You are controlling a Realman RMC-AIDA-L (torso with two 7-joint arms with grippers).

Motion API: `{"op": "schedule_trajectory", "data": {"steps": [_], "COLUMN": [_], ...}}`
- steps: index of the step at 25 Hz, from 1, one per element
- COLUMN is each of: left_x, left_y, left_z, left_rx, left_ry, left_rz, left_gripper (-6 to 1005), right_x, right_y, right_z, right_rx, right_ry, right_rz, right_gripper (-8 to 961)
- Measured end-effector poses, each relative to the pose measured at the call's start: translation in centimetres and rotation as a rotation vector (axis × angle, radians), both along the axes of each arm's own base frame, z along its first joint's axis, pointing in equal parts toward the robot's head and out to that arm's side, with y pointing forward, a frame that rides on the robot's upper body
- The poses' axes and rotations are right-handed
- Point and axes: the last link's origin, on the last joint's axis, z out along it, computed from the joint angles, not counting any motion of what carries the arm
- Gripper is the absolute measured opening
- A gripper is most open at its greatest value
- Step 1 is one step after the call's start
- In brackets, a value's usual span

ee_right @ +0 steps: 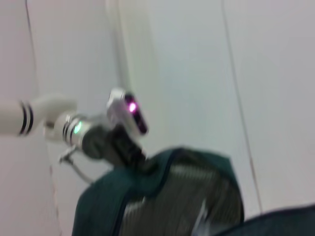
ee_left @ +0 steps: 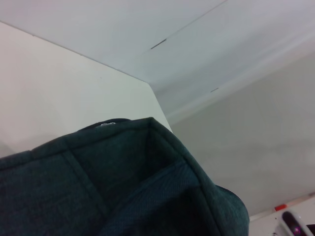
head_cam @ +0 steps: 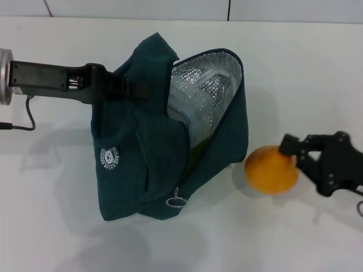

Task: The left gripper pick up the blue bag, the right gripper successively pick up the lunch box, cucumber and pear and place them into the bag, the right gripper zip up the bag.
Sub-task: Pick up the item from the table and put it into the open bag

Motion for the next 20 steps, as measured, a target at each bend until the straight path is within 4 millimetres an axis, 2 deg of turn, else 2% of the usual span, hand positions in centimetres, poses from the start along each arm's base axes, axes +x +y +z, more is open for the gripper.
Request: {"op": "schedule_trajectory", "data": {"steps": [2,3,5,10,14,20], "left_x": [0.0,0.0,0.0,0.0,-0.1,-0.1], "left_y": [0.0,0.0,0.0,0.0,-0.1,-0.1], "left_z": [0.0,0.0,0.0,0.0,0.0,-0.1], "left_rx": [0.000,0.000,0.000,-0.001,0.000,0.001], "left_ry": [0.000,0.000,0.000,0.000,0.001,0.001], "left_rz": [0.000,0.000,-0.001,-0.001,-0.001,-0.003], "left_gripper": [39,39,39,39,39,38], "right_x": [0.2,0.2,0.3,-0.7,-3.2,-7.6], "right_y": [-0.4,-0.4,-0.8,-0.3,1.4,4.1], "right_z": [1.3,1.3,3.2,4.9,5.0,4.0], "right_rx": [0.033,0.033,0.061,0.038,-0.004,-0.089], "right_ry": [0.057,0.057,0.142,0.245,0.306,0.324], "right_rz": [-0.008,-0.008,-0.011,0.000,0.059,0.159], "right_gripper": [35,37,40,49,56,66]}}
